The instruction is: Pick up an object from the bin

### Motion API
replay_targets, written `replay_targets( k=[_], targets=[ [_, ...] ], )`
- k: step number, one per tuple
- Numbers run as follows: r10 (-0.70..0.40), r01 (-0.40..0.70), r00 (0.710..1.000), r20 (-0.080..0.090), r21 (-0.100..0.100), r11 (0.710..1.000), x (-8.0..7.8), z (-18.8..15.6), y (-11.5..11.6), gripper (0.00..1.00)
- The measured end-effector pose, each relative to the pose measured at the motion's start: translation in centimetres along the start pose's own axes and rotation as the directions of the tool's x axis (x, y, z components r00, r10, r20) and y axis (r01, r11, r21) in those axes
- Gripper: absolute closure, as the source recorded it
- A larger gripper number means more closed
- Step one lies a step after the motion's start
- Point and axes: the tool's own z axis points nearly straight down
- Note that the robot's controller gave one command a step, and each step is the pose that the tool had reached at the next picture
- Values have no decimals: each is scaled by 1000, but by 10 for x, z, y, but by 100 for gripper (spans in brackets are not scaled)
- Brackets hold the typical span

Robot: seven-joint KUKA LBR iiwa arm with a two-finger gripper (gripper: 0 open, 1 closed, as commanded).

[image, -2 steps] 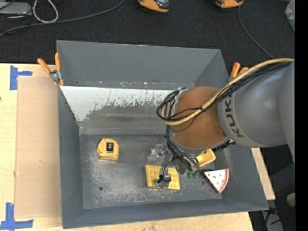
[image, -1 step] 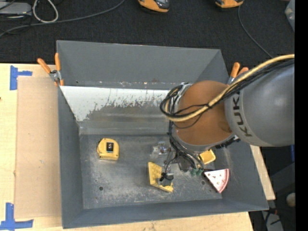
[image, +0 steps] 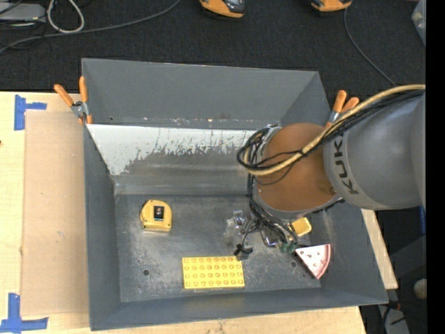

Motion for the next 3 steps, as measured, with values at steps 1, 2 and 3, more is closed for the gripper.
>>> replay_targets(
  k=[1, 2, 3],
  targets=[
    [155, -155, 988, 5, -2, 988, 29, 17, 31, 0],
    [156, -156, 988, 5, -3, 988, 29, 17, 31, 0],
    [189, -189, 982, 2, -3, 982, 28, 36, 38, 0]
  ],
)
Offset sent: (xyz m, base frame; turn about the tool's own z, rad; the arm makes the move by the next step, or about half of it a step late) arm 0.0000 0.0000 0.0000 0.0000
